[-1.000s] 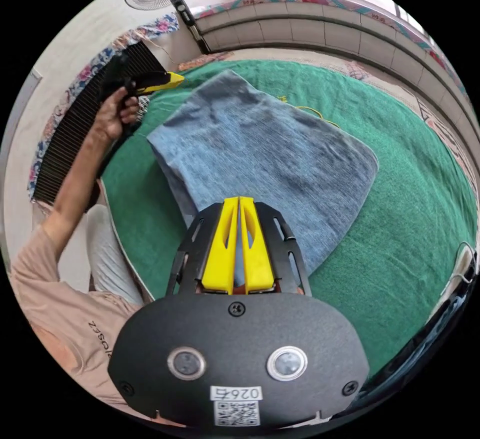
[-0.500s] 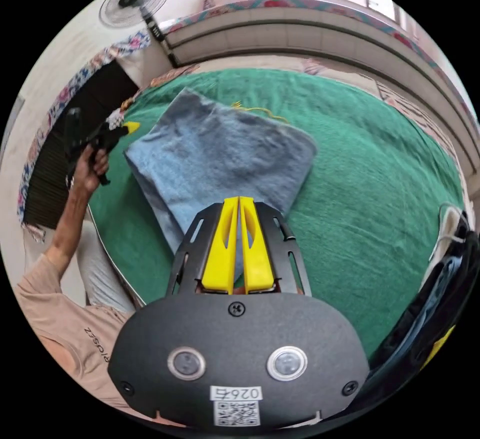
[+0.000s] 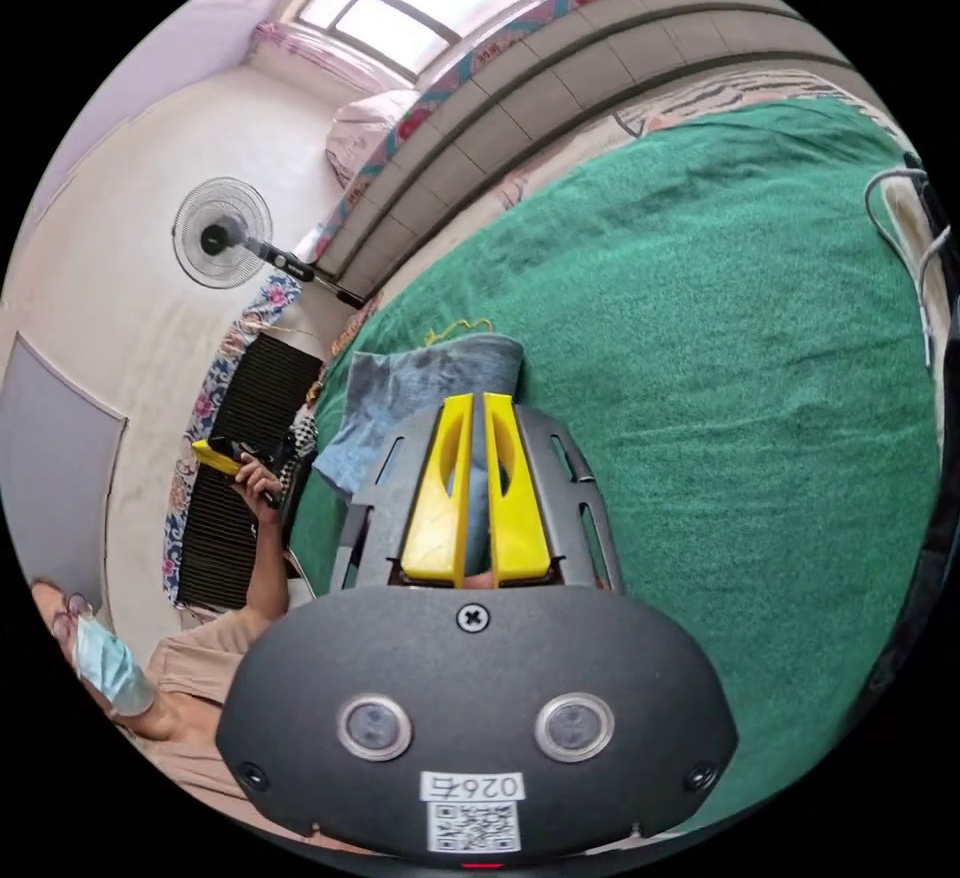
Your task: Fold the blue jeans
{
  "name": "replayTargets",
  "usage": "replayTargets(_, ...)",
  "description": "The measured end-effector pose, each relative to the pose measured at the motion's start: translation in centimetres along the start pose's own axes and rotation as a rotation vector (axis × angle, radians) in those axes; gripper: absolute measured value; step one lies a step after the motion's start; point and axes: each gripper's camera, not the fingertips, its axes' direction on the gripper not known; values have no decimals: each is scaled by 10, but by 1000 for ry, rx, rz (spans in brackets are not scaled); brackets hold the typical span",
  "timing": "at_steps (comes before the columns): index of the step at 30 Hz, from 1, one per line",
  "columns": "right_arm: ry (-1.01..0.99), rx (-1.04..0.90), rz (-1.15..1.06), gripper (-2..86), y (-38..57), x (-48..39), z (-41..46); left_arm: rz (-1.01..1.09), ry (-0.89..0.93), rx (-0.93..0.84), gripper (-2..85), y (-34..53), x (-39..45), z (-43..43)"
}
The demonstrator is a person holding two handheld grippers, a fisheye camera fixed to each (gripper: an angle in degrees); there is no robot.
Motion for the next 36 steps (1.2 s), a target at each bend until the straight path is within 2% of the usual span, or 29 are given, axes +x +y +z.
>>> replayTargets(4, -67, 255, -129, -9, 33, -33, 4, 256, 36, -89, -10, -89, 140, 16)
replayTargets(7, -83, 469, -231, -5, 71, -69, 7, 438, 133, -83, -10, -124, 236, 23)
replayTargets(9, -94, 527, -286, 3, 88, -91, 16, 533, 159, -55, -9, -132, 285, 27)
replayTargets(11, -149, 521, -363, 17, 97, -113, 27, 635, 217, -65, -8, -131, 324, 36)
replayTargets(13, -274, 458, -465, 4, 101, -136, 43, 657, 311, -252, -8, -135, 355, 67)
replayTargets(15, -355, 366, -573, -3, 103, -154, 57, 657, 243, -287, -6, -128, 364, 87)
replayTargets(17, -334, 271, -619, -7, 105, -170, 71, 631, 143, -310, -3, -113, 352, 100)
replayTargets(20, -213, 268, -600, -7, 108, -176, 88, 461, -198, -393, 44, -79, 269, 107)
replayTargets(22, -168, 250, -476, -4, 96, -154, 102, 222, -531, -477, 84, -33, 156, 84)
replayTargets(23, -159, 250, -439, 0, 93, -147, 105, 153, -597, -502, 85, -18, 126, 75)
replayTargets(25, -99, 219, -264, 19, 78, -112, 124, -134, -866, -674, 92, 59, 11, 31)
replayTargets(26, -83, 214, -230, 26, 75, -105, 129, -207, -927, -713, 95, 81, -13, 20)
replayTargets(28, -7, 167, -131, 47, 62, -82, 150, -383, -1069, -798, 158, 153, -78, -18)
replayTargets(33, 50, -18, -96, 74, 36, -62, 205, -494, -1008, -599, 223, 197, -118, -82)
replayTargets(36, -32, -110, -47, 90, 26, -47, 246, -587, -922, -493, 227, 247, -148, -118)
